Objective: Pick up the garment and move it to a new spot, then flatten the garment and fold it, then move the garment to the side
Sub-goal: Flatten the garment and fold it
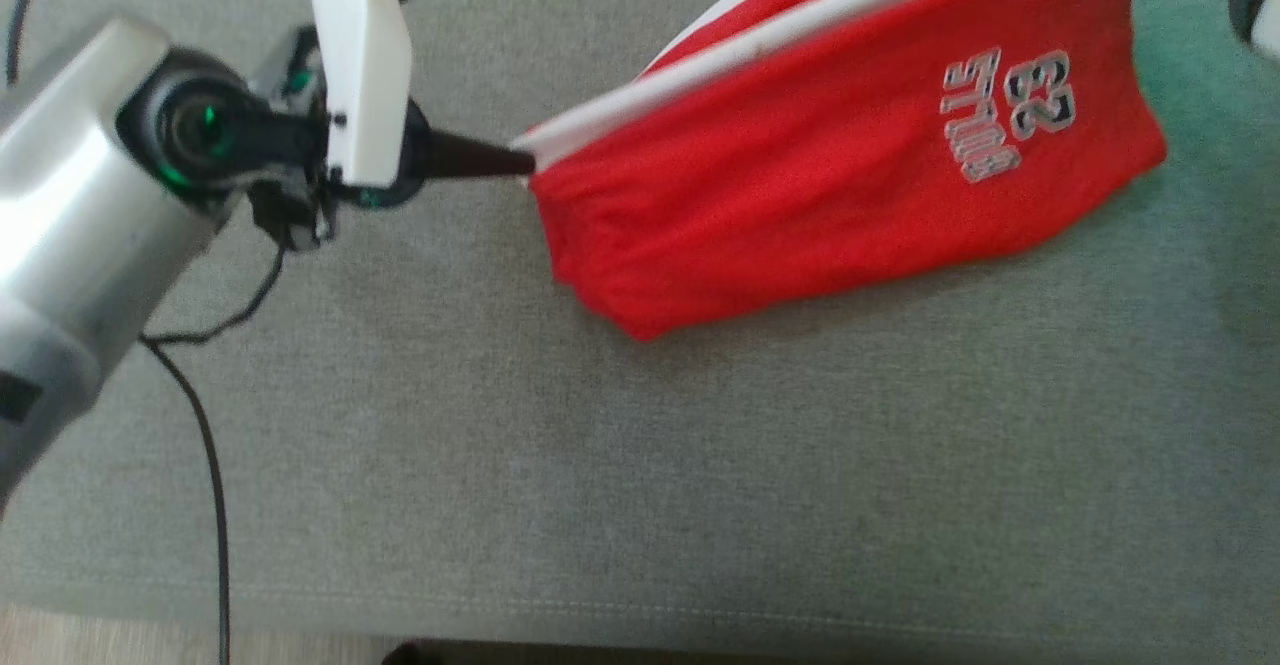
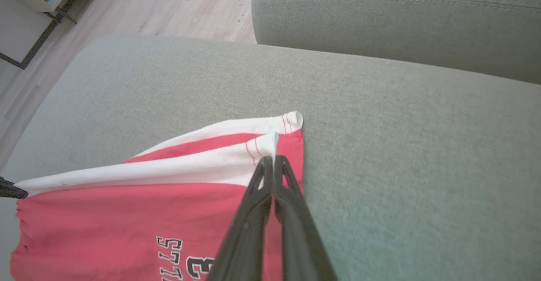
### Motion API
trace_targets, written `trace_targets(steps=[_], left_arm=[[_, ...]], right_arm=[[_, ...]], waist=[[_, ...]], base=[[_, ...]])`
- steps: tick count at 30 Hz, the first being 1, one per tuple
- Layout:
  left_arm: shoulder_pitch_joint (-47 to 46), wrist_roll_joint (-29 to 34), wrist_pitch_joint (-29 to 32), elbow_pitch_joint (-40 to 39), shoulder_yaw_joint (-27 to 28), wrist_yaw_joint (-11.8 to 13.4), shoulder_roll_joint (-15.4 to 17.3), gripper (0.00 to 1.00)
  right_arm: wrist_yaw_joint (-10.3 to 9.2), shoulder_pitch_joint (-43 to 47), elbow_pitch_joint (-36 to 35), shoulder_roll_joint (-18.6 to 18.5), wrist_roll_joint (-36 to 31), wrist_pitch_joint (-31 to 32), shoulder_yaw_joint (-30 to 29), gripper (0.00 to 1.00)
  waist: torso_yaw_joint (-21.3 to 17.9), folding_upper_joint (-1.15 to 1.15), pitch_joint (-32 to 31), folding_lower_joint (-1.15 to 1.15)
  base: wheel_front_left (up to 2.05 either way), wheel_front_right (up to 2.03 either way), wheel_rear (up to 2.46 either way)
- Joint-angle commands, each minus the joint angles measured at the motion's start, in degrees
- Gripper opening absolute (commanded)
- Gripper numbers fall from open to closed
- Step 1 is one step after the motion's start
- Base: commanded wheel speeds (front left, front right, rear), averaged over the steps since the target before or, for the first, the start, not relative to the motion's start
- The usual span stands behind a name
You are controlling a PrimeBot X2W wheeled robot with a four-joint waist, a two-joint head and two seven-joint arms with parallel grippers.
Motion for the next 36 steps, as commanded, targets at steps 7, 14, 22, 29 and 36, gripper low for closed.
trace_targets(steps=[7,14,22,29,36], left_arm=[[-7.02,1.42,0.62,4.30,3.44,0.26,0.75,0.00],[-7.88,2.10,-0.13,7.51,3.35,-0.58,-1.30,1.00],[-8.10,4.84,-6.11,7.47,4.36,-2.23,-0.81,1.00],[-7.04,18.90,-31.77,4.04,6.61,-1.49,2.39,1.00],[3.30,32.70,-61.71,-0.68,8.23,12.94,2.96,1.00]], right_arm=[[-0.04,-7.99,5.19,2.87,-1.12,-0.97,2.11,0.00],[-0.04,-11.07,8.75,5.29,-1.17,-4.91,5.42,1.00],[-0.04,-10.07,9.21,6.36,1.10,-18.15,5.20,1.00],[-0.04,-5.80,11.64,6.89,0.08,-36.84,4.55,1.00],[-0.04,0.35,19.06,8.66,1.09,-42.38,5.59,1.00]], waist=[[1.18,0.00,4.50,-0.01],[1.37,0.00,4.78,-0.01],[0.59,0.00,2.67,-0.01],[0.50,0.00,-1.49,-0.01],[2.81,0.00,-4.48,-0.01]], base=[[0.00,0.00,0.00],[0.00,0.00,0.00],[0.00,0.00,0.00],[0.00,0.00,0.00],[0.00,0.00,0.00]])
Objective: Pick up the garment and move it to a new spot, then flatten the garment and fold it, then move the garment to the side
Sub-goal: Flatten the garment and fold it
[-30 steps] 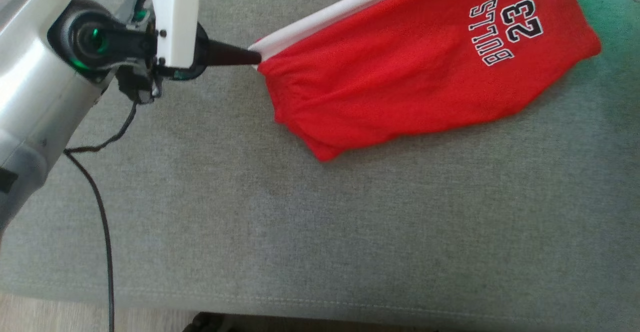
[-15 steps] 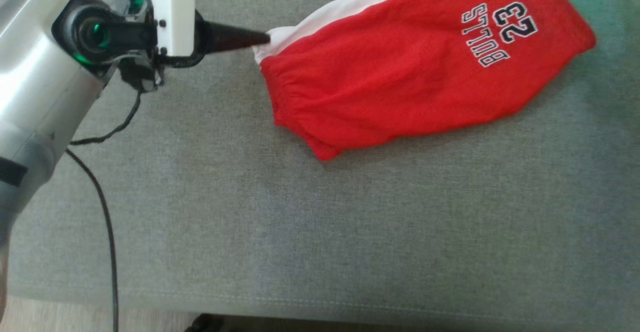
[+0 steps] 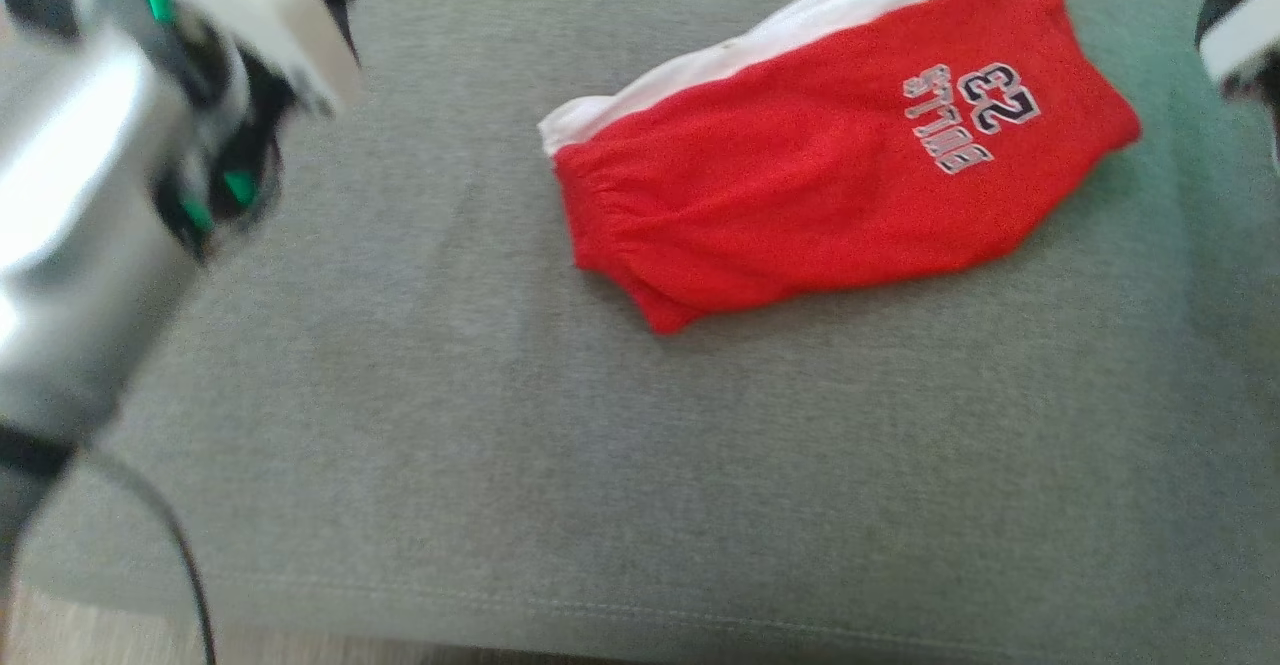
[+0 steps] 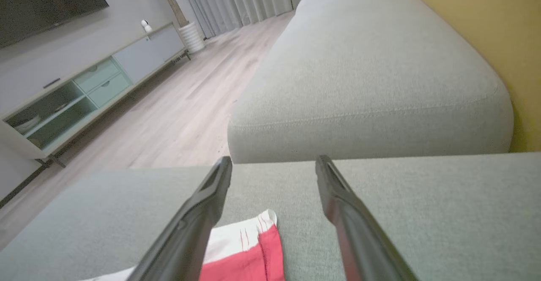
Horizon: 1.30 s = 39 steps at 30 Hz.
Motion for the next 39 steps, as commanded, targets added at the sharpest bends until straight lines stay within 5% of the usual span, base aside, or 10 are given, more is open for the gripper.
trace_targets(steps=[1,5,9,18,28,29,31,39], left_arm=[[2.47,1.53,-4.60,-2.45,3.03,3.29,2.61,1.00],[11.32,2.65,-8.42,-8.00,5.60,8.57,1.29,1.00],[20.41,4.48,-8.77,-13.66,10.63,10.52,-1.17,1.00],[37.48,10.51,-8.81,-17.87,21.04,8.68,-7.92,1.00],[43.39,15.82,-8.81,-17.26,26.48,4.92,-13.57,1.00],[43.60,16.21,-8.81,-17.01,26.84,4.57,-13.91,1.00],[44.03,16.80,-8.81,-16.30,27.22,3.87,-14.46,1.00],[46.12,19.13,-8.81,-14.70,29.27,3.10,-15.15,1.00]], right_arm=[[-0.04,1.05,0.74,0.42,0.65,0.25,0.56,1.00],[-0.04,2.08,6.14,0.65,1.81,5.33,2.31,1.00],[-0.04,2.20,10.52,0.33,3.25,14.58,4.68,1.00],[-0.04,0.95,22.21,1.37,6.26,34.91,6.62,1.00],[-0.04,0.06,22.39,4.22,8.02,40.01,6.51,1.00],[-0.04,0.08,22.08,4.47,8.08,39.81,6.54,0.80],[-0.04,0.09,21.76,4.59,7.59,38.68,6.90,0.00],[-0.04,0.65,20.93,3.93,6.85,30.36,6.61,0.00]], waist=[[1.81,0.00,-0.92,0.00],[4.38,0.00,-1.23,0.00],[6.79,0.00,-1.65,0.00],[10.82,0.00,-3.77,0.00],[13.29,0.00,-3.81,0.00],[13.32,0.00,-3.86,0.00],[13.17,0.00,-4.23,0.00],[9.40,0.00,-7.22,0.00]], base=[[0.00,0.00,0.00],[0.00,0.00,0.00],[0.00,0.00,0.00],[0.00,0.00,0.00],[0.00,0.00,0.00],[0.00,0.00,0.00],[0.00,0.00,0.00],[0.00,0.00,0.00]])
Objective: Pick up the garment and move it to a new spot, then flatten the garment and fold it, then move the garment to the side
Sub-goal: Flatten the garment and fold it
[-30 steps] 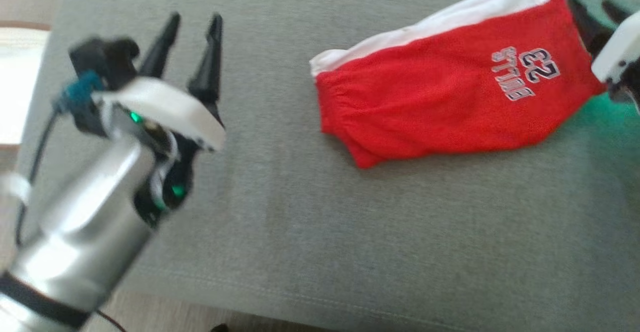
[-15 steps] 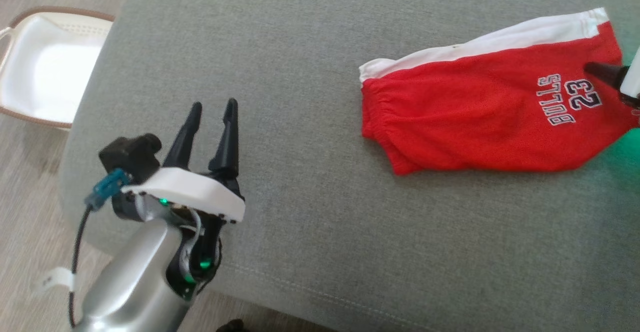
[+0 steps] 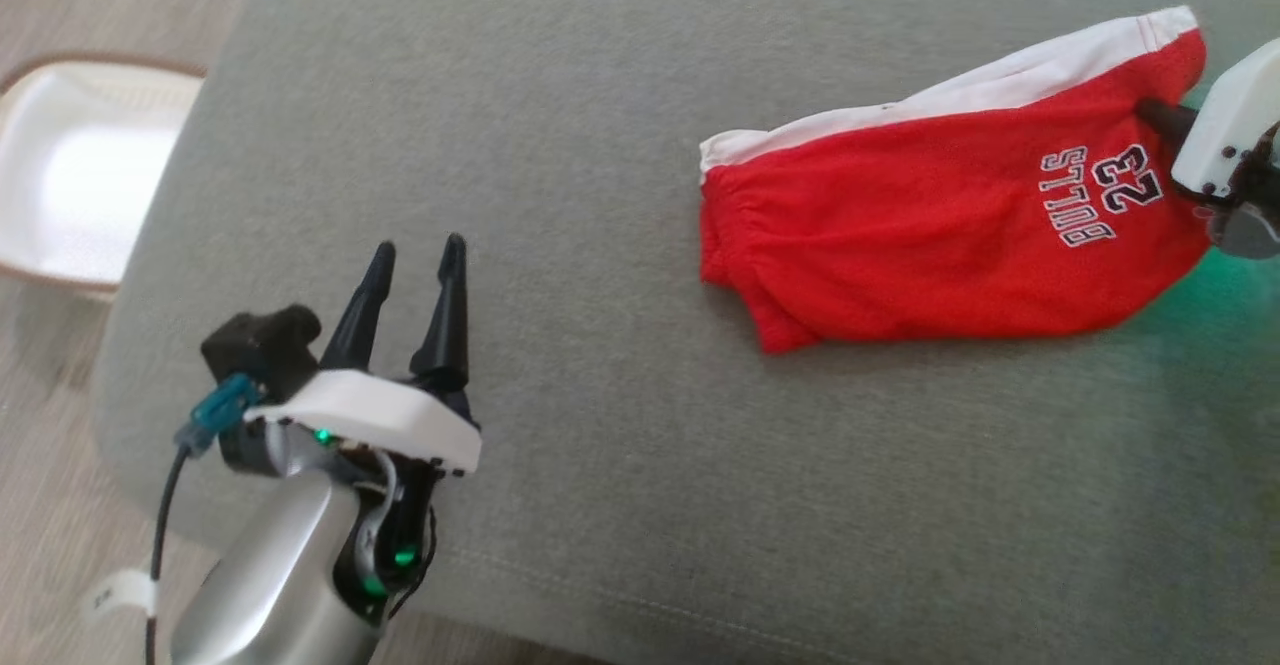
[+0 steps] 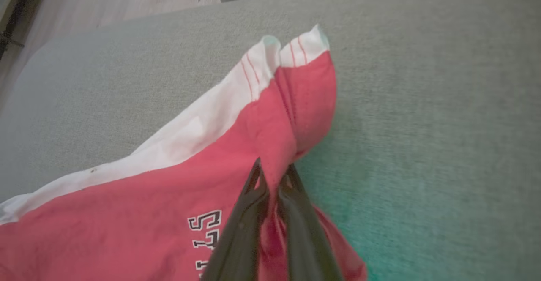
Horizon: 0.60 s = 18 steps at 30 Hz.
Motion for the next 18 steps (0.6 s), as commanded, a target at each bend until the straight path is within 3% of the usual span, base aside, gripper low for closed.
trace_targets(steps=[1,12,18], left_arm=[[-0.74,0.60,-0.71,-1.23,3.10,-0.08,1.03,1.00],[3.01,6.67,-0.71,-3.10,5.31,1.84,2.45,1.00],[5.22,7.79,-0.71,-3.25,5.61,2.06,2.12,1.00]], right_arm=[[-0.04,1.83,-1.18,-0.66,0.32,-1.16,-0.12,0.00],[-0.04,9.82,-6.61,-2.74,3.59,-7.93,-1.64,0.00],[-0.04,12.28,-6.38,-3.64,5.57,-7.48,-2.57,0.00]], waist=[[-1.92,0.00,-1.47,0.00],[-9.63,0.00,-5.78,0.00],[-11.34,0.00,-7.00,0.00]], base=[[0.00,0.00,0.00],[0.00,0.00,0.00],[0.00,0.00,0.00]])
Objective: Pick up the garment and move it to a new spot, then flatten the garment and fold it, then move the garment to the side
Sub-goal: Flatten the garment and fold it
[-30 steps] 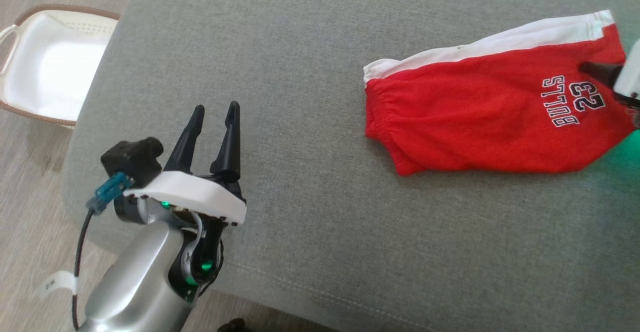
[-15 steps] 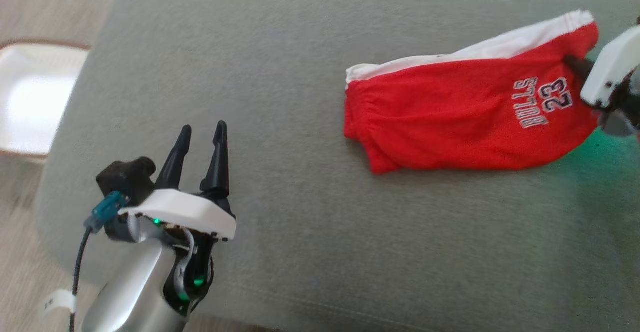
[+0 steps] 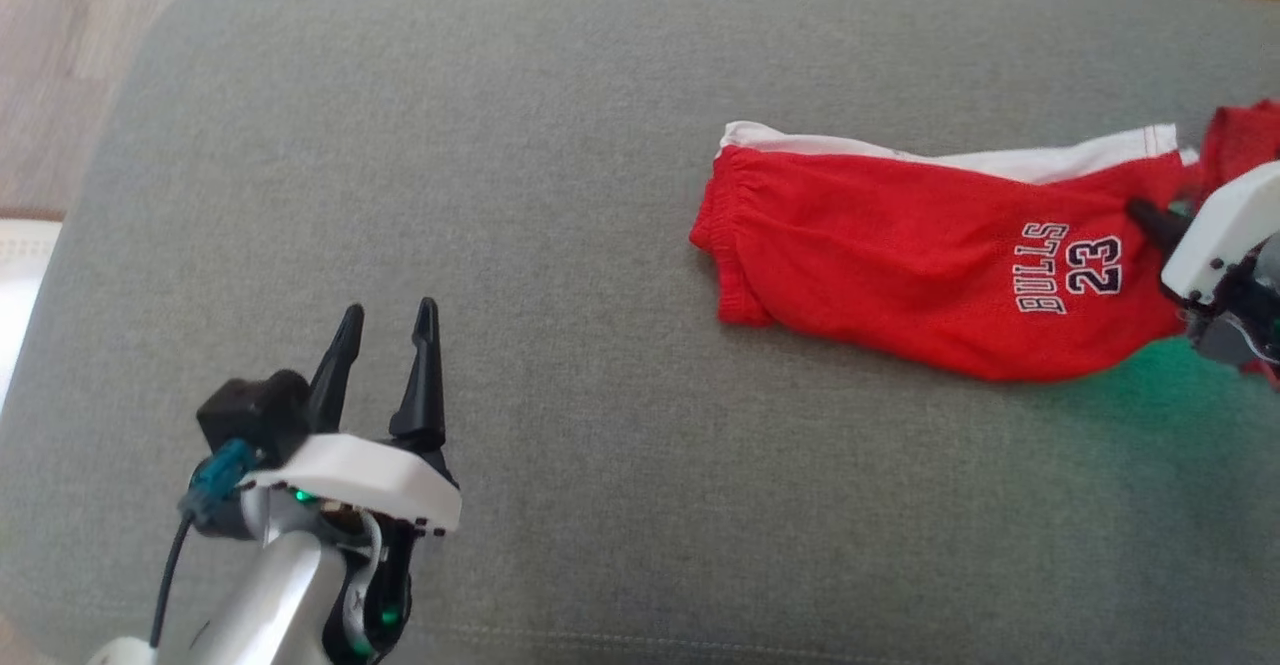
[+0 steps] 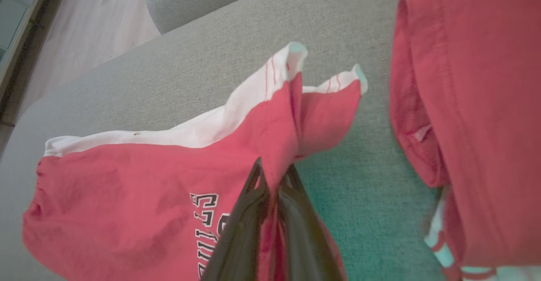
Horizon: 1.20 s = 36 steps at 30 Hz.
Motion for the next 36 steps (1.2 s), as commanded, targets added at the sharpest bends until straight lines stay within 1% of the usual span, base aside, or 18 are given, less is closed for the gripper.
trace_targets(steps=[1,5,9,10,12,13,20,25,29,35,36], left_arm=[[-1.55,0.83,-0.70,-1.78,2.49,0.17,1.34,1.00],[-1.38,0.98,-0.70,-1.49,2.16,-0.03,1.26,1.00],[-0.91,0.74,-0.70,-0.93,1.93,-0.03,0.90,1.00],[-0.72,0.53,-0.70,-0.57,1.83,-0.12,0.60,1.00],[-0.61,0.38,-0.70,-0.26,1.79,-0.21,0.27,1.00],[-0.61,0.38,-0.70,-0.26,1.79,-0.21,0.27,1.00],[-0.56,0.23,-0.70,0.66,1.48,-0.84,-1.21,1.00],[-0.77,0.48,-0.70,1.31,1.59,-1.54,-2.64,1.00],[-0.77,0.86,-0.70,1.84,2.08,-2.17,-3.77,1.00],[-1.04,1.60,-0.70,2.81,3.00,-3.08,-5.04,1.00],[-1.10,1.75,-0.70,2.94,3.17,-3.22,-5.22,1.00]], right_arm=[[-0.04,0.38,-0.69,-1.31,1.00,0.68,-0.56,0.00],[-0.04,-1.14,-1.09,-0.91,2.30,5.11,-0.87,0.00],[-0.04,-2.70,-3.16,-0.20,4.41,11.04,-1.36,0.00],[-0.04,-3.41,-3.87,0.18,5.29,13.86,-1.49,0.00],[-0.04,-4.04,-4.06,1.30,7.62,16.53,-2.77,0.00],[-0.04,-4.04,-4.06,1.30,7.62,16.53,-2.77,0.00],[-0.04,-7.22,-1.87,5.99,13.69,23.10,-6.23,0.00],[-0.04,-9.46,2.25,9.21,15.41,24.61,-7.21,0.00],[-0.04,-10.99,5.48,11.26,15.68,24.10,-7.48,0.00],[-0.04,-12.14,10.00,13.71,15.30,23.83,-7.05,0.00],[-0.04,-12.27,10.55,14.03,15.14,23.27,-6.99,0.30]], waist=[[-0.31,0.00,-0.62,0.00],[0.10,0.00,-1.41,0.00],[1.14,0.00,-2.28,0.00],[1.83,0.00,-2.64,0.00],[2.60,0.00,-2.90,0.00],[2.60,0.00,-2.90,0.00],[6.08,0.00,-2.69,0.00],[8.89,0.00,-1.81,0.00],[10.66,0.00,-0.94,0.00],[12.11,0.00,0.21,0.00],[12.16,0.00,0.30,0.00]], base=[[0.00,0.00,0.00],[0.00,0.00,0.00],[0.00,0.00,0.00],[0.00,0.00,0.00],[0.00,0.00,0.00],[0.00,0.00,0.00],[0.00,0.00,0.00],[0.00,0.00,0.00],[0.00,0.00,0.00],[0.00,0.00,0.00],[0.00,0.00,0.00]])
